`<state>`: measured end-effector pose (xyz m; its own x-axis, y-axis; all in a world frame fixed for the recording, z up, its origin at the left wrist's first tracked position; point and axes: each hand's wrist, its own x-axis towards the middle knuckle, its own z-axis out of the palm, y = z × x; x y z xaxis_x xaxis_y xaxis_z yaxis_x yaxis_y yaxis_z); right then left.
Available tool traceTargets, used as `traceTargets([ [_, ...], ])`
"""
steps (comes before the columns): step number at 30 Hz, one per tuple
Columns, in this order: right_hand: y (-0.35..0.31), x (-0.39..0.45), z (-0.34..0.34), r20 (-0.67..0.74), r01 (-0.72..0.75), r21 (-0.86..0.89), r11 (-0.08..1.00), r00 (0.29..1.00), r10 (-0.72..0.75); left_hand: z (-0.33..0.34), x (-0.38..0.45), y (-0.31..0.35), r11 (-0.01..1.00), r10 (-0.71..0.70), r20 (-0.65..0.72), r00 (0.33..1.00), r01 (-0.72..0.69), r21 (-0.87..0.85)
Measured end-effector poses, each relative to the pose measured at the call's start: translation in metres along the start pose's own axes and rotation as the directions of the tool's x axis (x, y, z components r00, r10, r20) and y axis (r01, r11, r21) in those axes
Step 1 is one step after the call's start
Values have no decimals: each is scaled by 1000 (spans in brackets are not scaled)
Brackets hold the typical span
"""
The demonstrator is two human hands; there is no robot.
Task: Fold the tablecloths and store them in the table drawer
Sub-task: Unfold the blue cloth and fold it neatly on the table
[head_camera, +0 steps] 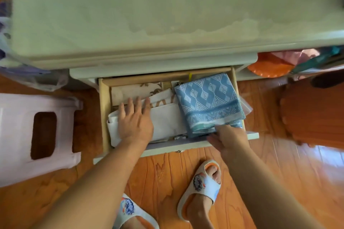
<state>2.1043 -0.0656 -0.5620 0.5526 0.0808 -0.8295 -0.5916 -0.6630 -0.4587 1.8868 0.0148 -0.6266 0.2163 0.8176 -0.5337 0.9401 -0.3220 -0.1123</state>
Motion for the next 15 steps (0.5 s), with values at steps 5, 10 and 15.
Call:
traceTargets([
  [5, -27, -31, -9, 265, 673, -732, 106, 424, -866, 18, 0, -23, 993, 112, -162, 980, -117, -21],
  [10, -50, 49, 36, 790, 534, -611, -584, 450, -416, 28, 11, -25, 990, 143, -181, 973, -140, 28],
  [15, -16, 80, 47, 780, 449, -625, -638, 397, -485, 40, 28, -29, 987, 158, -146, 976, -162, -16],
])
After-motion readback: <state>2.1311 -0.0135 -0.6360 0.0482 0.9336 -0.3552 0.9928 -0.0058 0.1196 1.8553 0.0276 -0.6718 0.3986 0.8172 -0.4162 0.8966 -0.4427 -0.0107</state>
